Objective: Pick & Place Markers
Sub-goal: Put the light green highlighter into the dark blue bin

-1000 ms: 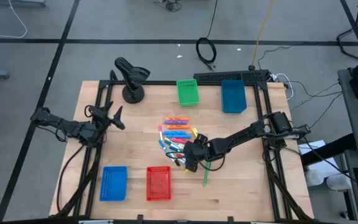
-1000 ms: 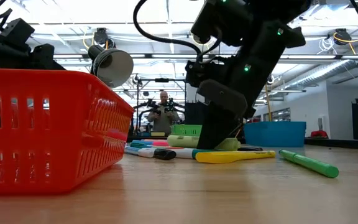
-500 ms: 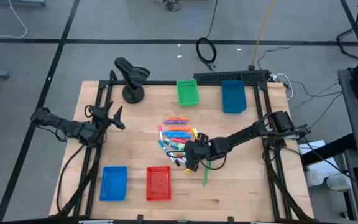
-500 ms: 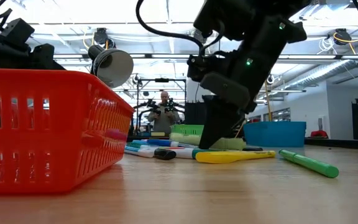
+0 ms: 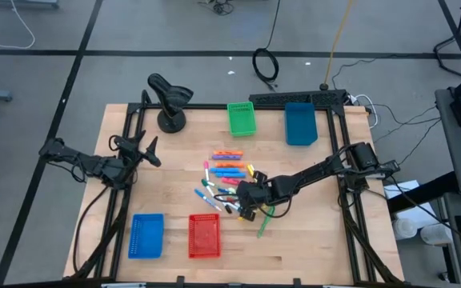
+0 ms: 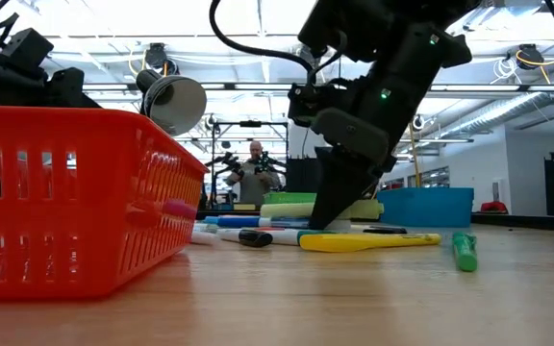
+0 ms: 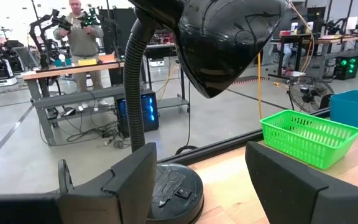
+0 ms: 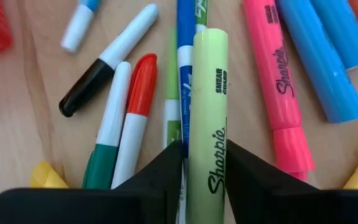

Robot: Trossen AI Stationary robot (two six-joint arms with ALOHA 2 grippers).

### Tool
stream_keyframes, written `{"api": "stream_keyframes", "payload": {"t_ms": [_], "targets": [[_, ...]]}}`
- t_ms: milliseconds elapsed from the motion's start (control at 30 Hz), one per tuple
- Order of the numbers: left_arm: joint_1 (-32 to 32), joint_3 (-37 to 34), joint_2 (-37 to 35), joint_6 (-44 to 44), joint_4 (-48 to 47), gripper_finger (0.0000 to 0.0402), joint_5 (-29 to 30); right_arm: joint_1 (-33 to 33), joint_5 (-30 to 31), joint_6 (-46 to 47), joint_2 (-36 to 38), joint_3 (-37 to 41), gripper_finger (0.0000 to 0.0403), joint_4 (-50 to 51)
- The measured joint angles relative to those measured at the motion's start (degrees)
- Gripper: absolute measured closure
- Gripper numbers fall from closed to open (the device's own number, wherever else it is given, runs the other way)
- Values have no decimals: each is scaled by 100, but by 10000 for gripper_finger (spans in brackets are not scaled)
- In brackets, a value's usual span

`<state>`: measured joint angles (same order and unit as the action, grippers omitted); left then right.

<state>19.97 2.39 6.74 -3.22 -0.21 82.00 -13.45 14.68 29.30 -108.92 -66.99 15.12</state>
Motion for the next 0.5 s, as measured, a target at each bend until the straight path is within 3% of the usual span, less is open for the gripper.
{"api": "stream_keyframes", "payload": {"t_ms": [500], "targets": [[0, 0, 0, 0, 0, 151, 2, -2, 0, -65, -5, 1, 322, 6]]}}
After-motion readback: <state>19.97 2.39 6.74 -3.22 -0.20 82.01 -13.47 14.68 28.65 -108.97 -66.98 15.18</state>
